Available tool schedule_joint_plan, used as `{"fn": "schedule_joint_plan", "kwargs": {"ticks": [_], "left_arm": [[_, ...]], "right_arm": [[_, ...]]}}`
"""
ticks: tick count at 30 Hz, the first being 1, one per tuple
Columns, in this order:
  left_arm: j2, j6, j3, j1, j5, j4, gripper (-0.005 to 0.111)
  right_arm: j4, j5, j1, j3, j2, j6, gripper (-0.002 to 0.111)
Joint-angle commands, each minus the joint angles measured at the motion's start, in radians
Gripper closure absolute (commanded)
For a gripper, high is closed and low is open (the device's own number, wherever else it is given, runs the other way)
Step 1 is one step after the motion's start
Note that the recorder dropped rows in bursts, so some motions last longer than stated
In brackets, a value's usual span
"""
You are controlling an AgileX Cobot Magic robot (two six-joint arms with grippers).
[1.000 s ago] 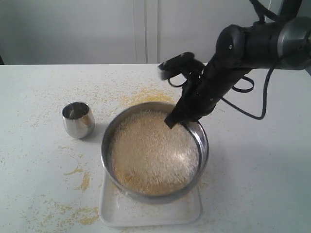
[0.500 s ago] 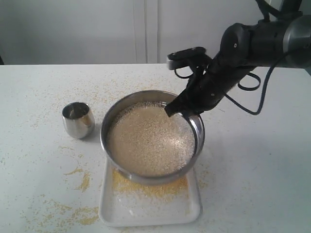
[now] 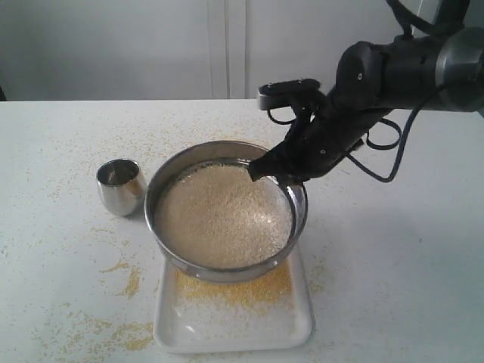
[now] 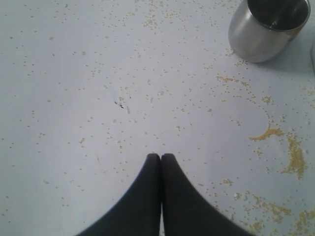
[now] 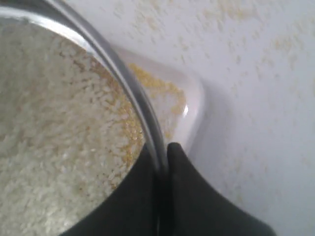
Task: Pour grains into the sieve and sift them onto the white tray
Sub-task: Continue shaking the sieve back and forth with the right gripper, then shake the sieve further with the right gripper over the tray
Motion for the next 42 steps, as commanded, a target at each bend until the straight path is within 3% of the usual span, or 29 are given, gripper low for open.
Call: {"fn": "schedule_joint_plan", "kwargs": {"ticks": [1,3,4,6,8,9,10,12,13,15,16,17,18,20,21,23,25,26,28,29,31,32,33,36,37,40,41,42], "left_arm": [[-0.007,0.001,0.007,0.004,0.006,-0.008,0.106],[-0.007,0.001,0.007,0.004,0.006,-0.008,0.106],[-0.007,0.001,0.007,0.004,0.006,-0.008,0.106],[-0.007,0.001,0.007,0.004,0.006,-0.008,0.106],[-0.007,0.001,0.007,0.004,0.006,-0.008,0.106],[-0.007,0.001,0.007,0.004,0.006,-0.008,0.106],[-0.007,0.001,0.007,0.004,0.006,-0.008,0.106],[-0.007,0.001,0.007,0.004,0.006,-0.008,0.106],[-0.007,0.001,0.007,0.004,0.006,-0.008,0.106],[-0.007,0.001,0.007,0.004,0.006,-0.008,0.106],[-0.007,0.001,0.007,0.004,0.006,-0.008,0.106],[-0.007,0.001,0.007,0.004,0.006,-0.008,0.106],[-0.007,0.001,0.007,0.004,0.006,-0.008,0.106],[-0.007,0.001,0.007,0.004,0.006,-0.008,0.106],[-0.007,0.001,0.007,0.004,0.006,-0.008,0.106],[-0.007,0.001,0.007,0.004,0.006,-0.008,0.106],[-0.007,0.001,0.007,0.004,0.006,-0.008,0.106],[-0.007,0.001,0.007,0.004,0.006,-0.008,0.106],[-0.007,0.001,0.007,0.004,0.006,-0.008,0.106],[-0.007,0.001,0.007,0.004,0.006,-0.008,0.106],[-0.007,0.001,0.007,0.004,0.003,-0.008,0.106],[-0.007,0.001,0.007,0.004,0.003,-0.008,0.106],[-0.007,0.001,0.007,0.004,0.003,-0.008,0.106],[-0.007,0.001,0.007,0.004,0.005,-0.008,0.106],[-0.007,0.001,0.007,0.004,0.005,-0.008,0.106],[-0.007,0.001,0.007,0.004,0.003,-0.008,0.106],[-0.007,0.001,0.007,0.004,0.003,-0.008,0.106],[-0.007,0.001,0.007,0.004,0.003,-0.008,0.106]], "right_arm": [[-0.015,0.119,0.040,-0.013,-0.026,-0.373,0.108],[-0.171,0.004,0.001,-0.012,-0.027,0.216,0.108],[-0.173,-0.031,-0.007,-0.009,-0.027,0.379,0.108],[-0.043,-0.051,0.018,-0.001,-0.027,0.130,0.108],[0.025,0.056,0.063,-0.001,-0.027,-0.394,0.108],[-0.009,0.086,0.067,-0.003,-0.030,-0.452,0.108],[-0.090,0.056,0.060,-0.003,-0.030,-0.300,0.108],[-0.185,-0.039,0.020,0.000,-0.030,0.231,0.108],[-0.171,-0.060,0.014,0.004,-0.028,0.328,0.108],[-0.052,-0.020,0.039,0.004,-0.028,-0.034,0.108],[-0.035,0.048,0.058,0.001,-0.028,-0.312,0.108],[-0.069,0.102,0.063,-0.002,-0.029,-0.451,0.108],[-0.125,0.089,0.056,-0.003,-0.029,-0.354,0.108],[-0.216,-0.030,0.014,-0.001,-0.029,0.211,0.108],[-0.178,-0.058,0.009,0.002,-0.027,0.328,0.108],[-0.004,0.017,0.044,-0.001,-0.013,-0.113,0.108],[0.010,0.157,0.071,-0.014,-0.005,-0.462,0.108],[-0.071,0.121,0.069,-0.014,-0.005,-0.332,0.108],[-0.192,-0.005,0.037,-0.012,-0.007,0.171,0.108],[-0.176,-0.035,0.025,-0.012,-0.007,0.294,0.108],[-0.020,0.012,0.043,-0.014,-0.007,-0.029,0.108],[0.023,0.085,0.054,-0.020,-0.007,-0.296,0.108],[0.011,0.123,0.055,-0.027,-0.007,-0.425,0.108],[-0.024,-0.017,0.004,-0.032,-0.008,0.111,0.108],[0.012,-0.017,0.001,-0.032,-0.007,0.088,0.108],[0.154,0.173,0.022,-0.040,0.000,-0.498,0.108],[0.115,0.159,0.007,-0.042,0.000,-0.438,0.108],[0.085,0.062,-0.024,-0.042,0.000,-0.175,0.108]]}}
